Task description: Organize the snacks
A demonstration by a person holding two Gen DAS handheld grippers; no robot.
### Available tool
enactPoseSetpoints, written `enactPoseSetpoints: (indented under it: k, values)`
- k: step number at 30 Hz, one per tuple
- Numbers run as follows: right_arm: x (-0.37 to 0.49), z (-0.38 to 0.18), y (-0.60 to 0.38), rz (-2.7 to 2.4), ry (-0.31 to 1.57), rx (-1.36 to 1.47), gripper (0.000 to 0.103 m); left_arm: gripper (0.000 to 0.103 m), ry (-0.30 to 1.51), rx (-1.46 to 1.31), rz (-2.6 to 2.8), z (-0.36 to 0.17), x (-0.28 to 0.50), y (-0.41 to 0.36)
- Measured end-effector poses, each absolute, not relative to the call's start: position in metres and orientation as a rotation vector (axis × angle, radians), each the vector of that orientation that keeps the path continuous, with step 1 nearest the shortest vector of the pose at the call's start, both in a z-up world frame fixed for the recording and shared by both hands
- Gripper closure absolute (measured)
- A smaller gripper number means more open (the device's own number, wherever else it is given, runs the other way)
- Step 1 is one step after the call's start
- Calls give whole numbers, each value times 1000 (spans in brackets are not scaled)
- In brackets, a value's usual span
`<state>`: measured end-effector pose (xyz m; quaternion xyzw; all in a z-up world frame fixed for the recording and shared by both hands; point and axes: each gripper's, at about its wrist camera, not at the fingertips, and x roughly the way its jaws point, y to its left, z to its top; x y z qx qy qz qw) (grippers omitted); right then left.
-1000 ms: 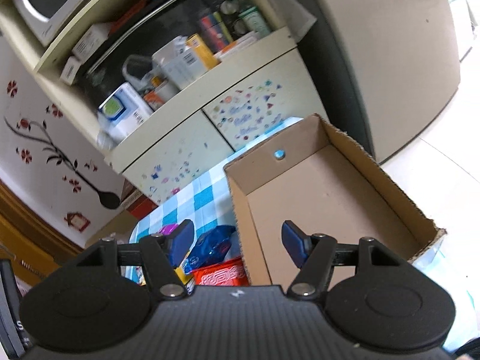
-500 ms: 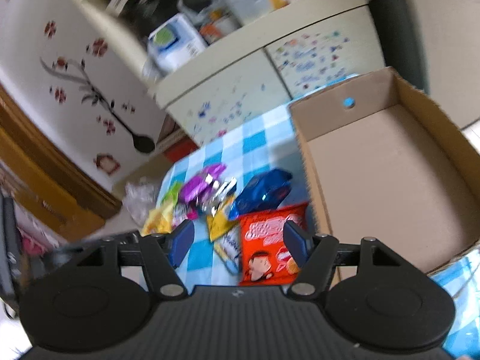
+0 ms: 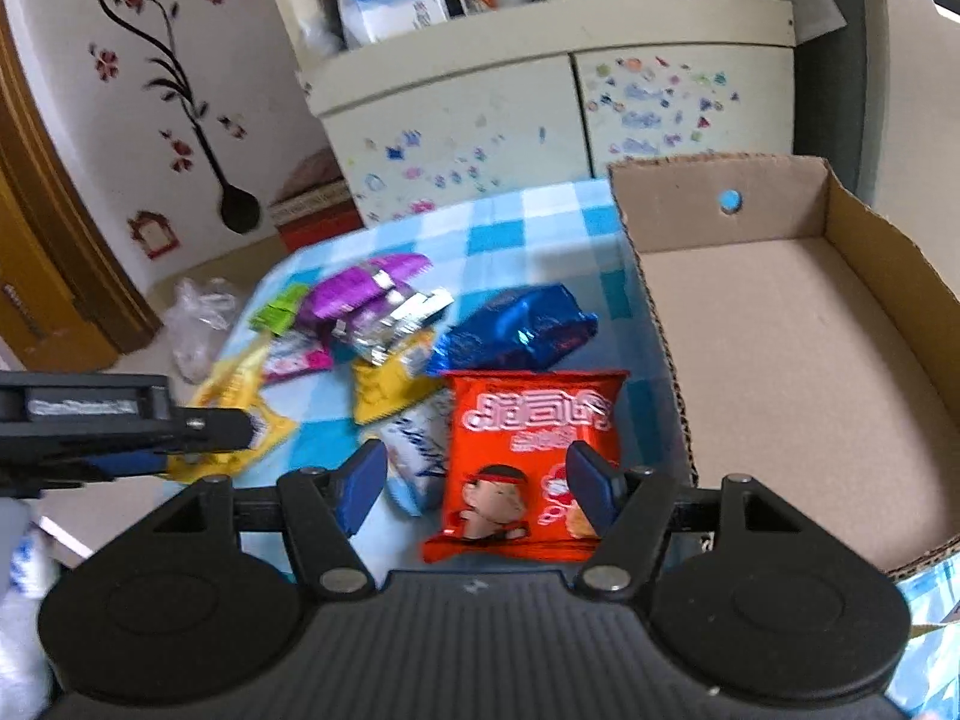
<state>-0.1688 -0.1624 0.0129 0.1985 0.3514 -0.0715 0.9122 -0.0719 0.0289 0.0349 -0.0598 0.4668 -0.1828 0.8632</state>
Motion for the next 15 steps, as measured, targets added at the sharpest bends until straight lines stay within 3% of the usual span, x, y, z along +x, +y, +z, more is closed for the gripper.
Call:
enactPoseSetpoints:
  k: [10, 15]
  values:
    - [-146, -8, -140, -219, 774, 253, 24, 36, 976, -161, -407, 34, -71, 30]
    - [-147, -6, -133, -223, 766, 233, 25, 36, 967, -170, -391, 36, -70, 32]
